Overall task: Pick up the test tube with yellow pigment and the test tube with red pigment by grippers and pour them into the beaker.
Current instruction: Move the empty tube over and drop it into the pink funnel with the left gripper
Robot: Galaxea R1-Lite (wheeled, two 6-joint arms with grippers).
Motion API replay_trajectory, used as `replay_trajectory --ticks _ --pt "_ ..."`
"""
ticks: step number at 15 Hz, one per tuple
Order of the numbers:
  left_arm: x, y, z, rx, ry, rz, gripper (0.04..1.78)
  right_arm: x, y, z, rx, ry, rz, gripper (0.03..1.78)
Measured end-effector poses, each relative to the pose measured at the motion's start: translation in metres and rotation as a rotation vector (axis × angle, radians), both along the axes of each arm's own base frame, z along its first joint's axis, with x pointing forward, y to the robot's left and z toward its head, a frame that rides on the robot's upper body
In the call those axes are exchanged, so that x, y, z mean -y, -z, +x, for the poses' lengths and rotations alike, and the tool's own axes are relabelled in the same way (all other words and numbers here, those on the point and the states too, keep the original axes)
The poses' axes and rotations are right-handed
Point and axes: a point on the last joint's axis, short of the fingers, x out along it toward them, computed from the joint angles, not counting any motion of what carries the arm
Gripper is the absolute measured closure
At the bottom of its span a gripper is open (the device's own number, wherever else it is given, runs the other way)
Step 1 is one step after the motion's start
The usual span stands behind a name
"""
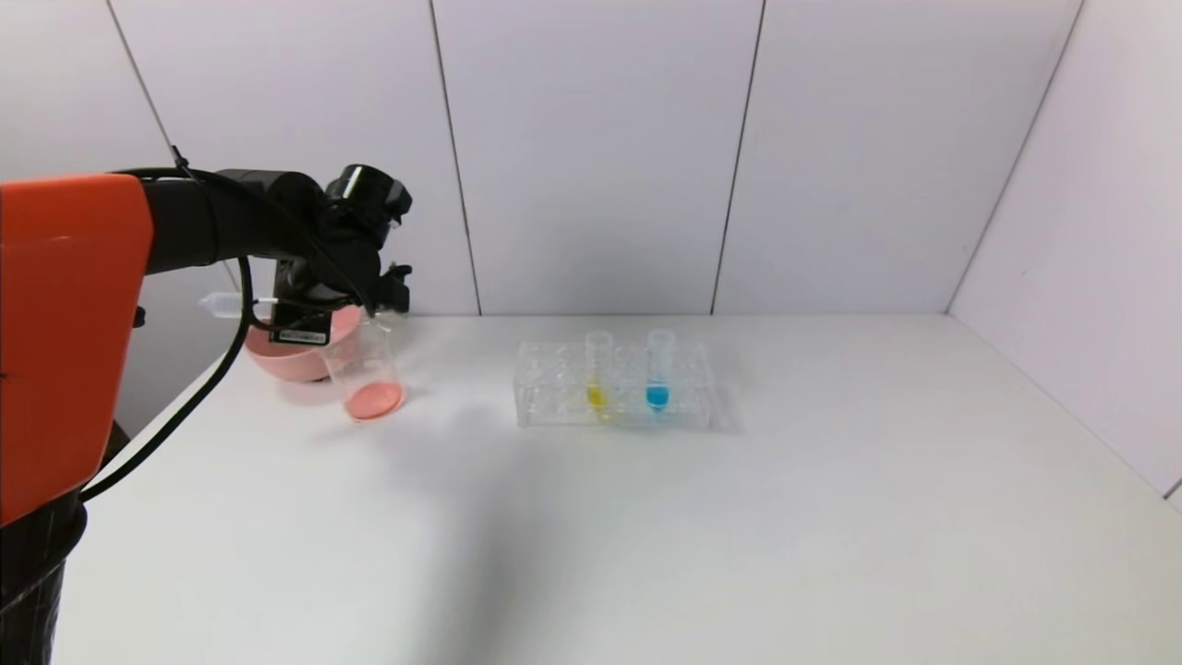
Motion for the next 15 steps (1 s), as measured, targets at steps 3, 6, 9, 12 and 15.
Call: replay_trajectory --ticks 3,6,9,12,15 --pt "-0.013 -0.011 -0.001 0.049 0.03 -0.118 1.38 0.0 0.0 0.0 0.0 0.0 0.0 0.1" --pt "-0.042 -0.029 -0.005 0.165 0.057 -0.396 1.38 0.0 0.0 0.0 0.0 0.0 0.0 0.1" --pt "-0.056 -0.048 -0.007 0.364 0.08 -0.791 1.38 0.0 0.0 0.0 0.0 0.0 0.0 0.1" --pt "-0.064 -0.064 -0.008 0.593 0.053 -1.151 1.38 0.0 0.0 0.0 0.0 0.0 0.0 0.1" --pt "-0.073 -0.051 -0.015 0.726 -0.004 -1.312 1.38 0.0 0.0 0.0 0.0 0.0 0.0 0.1"
